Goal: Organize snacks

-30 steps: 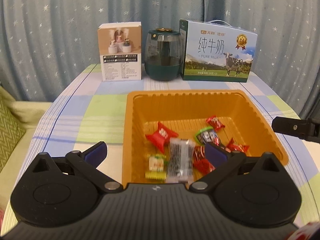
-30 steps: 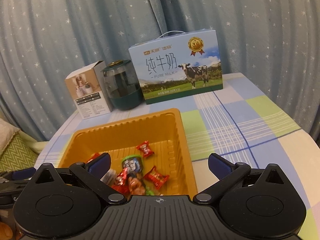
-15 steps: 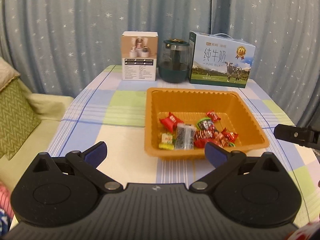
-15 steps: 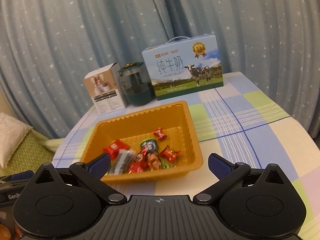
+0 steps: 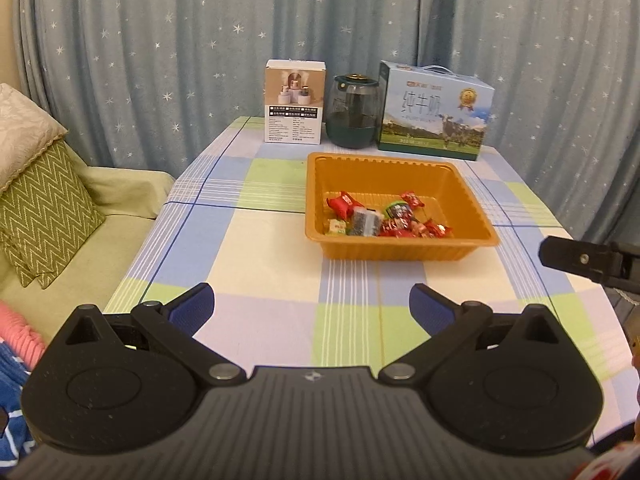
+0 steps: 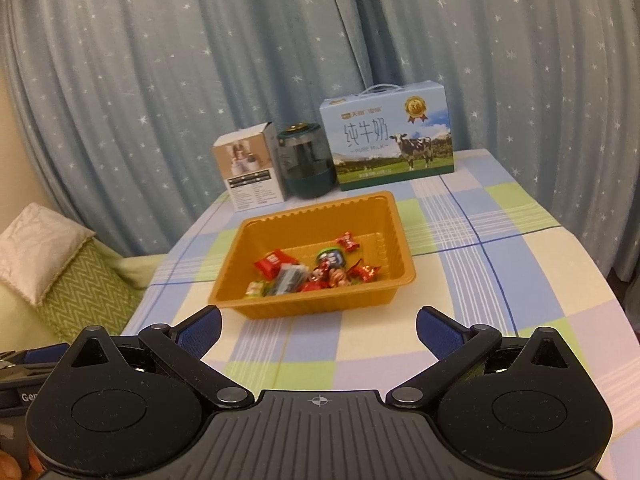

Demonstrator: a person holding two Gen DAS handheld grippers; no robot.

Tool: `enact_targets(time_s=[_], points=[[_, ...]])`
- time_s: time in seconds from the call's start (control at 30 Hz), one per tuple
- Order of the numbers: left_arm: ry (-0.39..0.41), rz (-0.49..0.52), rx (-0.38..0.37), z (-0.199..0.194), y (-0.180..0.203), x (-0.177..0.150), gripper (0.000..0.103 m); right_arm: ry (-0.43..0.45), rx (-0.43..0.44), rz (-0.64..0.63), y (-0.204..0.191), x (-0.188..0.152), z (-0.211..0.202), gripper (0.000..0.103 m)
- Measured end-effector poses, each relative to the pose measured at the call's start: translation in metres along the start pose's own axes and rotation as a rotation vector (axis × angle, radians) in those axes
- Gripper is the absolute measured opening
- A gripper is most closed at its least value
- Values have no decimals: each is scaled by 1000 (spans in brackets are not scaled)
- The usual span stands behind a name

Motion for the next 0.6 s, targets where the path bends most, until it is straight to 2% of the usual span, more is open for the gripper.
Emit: enact_targets(time_s=[0.13,0.23,0.43,0.6], points=[[3,2,-10,-27,2,-7,103,5,2,-36,-12,-4,-26,103],[10,14,10,-46,3,-11,103,13,-6,-45,-17,-6,-45,103],[16,-16,-22,-77,5,-16,103,24,-15,-70,-27,-11,-81,103],[41,7,-23,-103,7,-18,103,23,-22,-97,-34,-21,-105,103]])
Point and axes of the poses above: each gripper's, at about its wrist camera, not at the fingertips, and z roughly the way its jaws point, y to its right, x to its top, the point moved 9 cm from there along z, roughly the way its jaws point, and after that the axes turned 2 degrees about z, right-handed, at the moved point
